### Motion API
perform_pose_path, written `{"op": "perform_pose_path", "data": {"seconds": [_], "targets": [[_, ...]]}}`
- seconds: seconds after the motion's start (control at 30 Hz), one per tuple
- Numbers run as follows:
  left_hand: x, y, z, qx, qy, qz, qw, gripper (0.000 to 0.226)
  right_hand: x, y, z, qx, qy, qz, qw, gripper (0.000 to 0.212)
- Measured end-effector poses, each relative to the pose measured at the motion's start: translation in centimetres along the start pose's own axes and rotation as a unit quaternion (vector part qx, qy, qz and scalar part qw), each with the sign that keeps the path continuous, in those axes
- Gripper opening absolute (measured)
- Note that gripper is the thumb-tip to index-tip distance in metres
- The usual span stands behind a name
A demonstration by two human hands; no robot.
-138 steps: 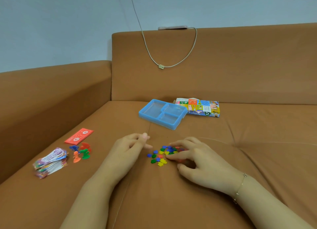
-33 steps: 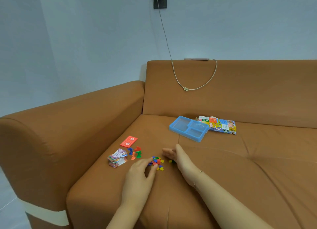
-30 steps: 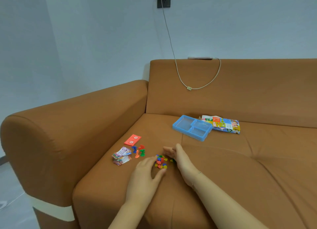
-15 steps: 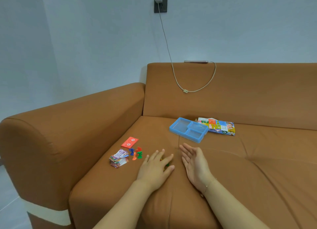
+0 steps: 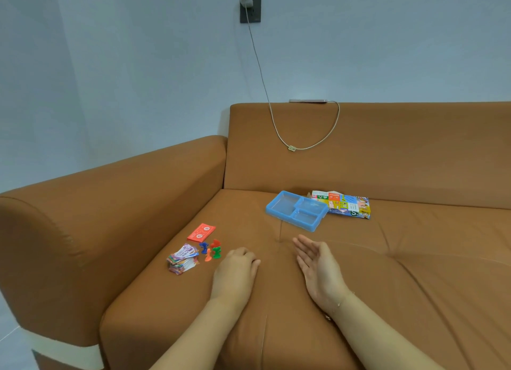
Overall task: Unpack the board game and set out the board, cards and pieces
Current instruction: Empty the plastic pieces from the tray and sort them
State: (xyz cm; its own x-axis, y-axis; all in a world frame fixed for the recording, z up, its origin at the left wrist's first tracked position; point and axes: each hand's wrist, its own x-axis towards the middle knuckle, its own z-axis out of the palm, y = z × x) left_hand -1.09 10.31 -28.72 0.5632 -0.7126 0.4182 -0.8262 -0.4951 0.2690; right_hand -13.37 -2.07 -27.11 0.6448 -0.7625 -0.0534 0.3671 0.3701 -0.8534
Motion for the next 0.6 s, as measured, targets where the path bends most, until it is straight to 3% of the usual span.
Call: {"op": "perform_pose_path", "data": {"seconds": [0.1, 0.27, 0.43, 0.6], "targets": [[0.3, 0.2, 0.1, 0.013, 0.000, 0.027, 1.000, 0.039, 0.1, -1.8, -2.3, -0.108, 0.004, -0.052, 0.993, 0.034], [1.5, 3.4, 1.2, -0.043, 0.028, 0.070, 0.996, 0.035, 1.7, -5.3, -8.8, -0.325, 0.054, -0.135, 0.935, 0.028], [5.9, 10.6, 4.1, -0.164, 0.014, 0.047, 0.985, 0.033, 3.5, -6.1, -11.1, -0.310, 0.104, -0.146, 0.934, 0.027], [10.2, 14.2, 7.8, -0.101, 0.007, -0.004, 0.995, 0.044, 6.3, -6.1, -11.2, -0.339, 0.130, -0.177, 0.915, 0.030]]}}
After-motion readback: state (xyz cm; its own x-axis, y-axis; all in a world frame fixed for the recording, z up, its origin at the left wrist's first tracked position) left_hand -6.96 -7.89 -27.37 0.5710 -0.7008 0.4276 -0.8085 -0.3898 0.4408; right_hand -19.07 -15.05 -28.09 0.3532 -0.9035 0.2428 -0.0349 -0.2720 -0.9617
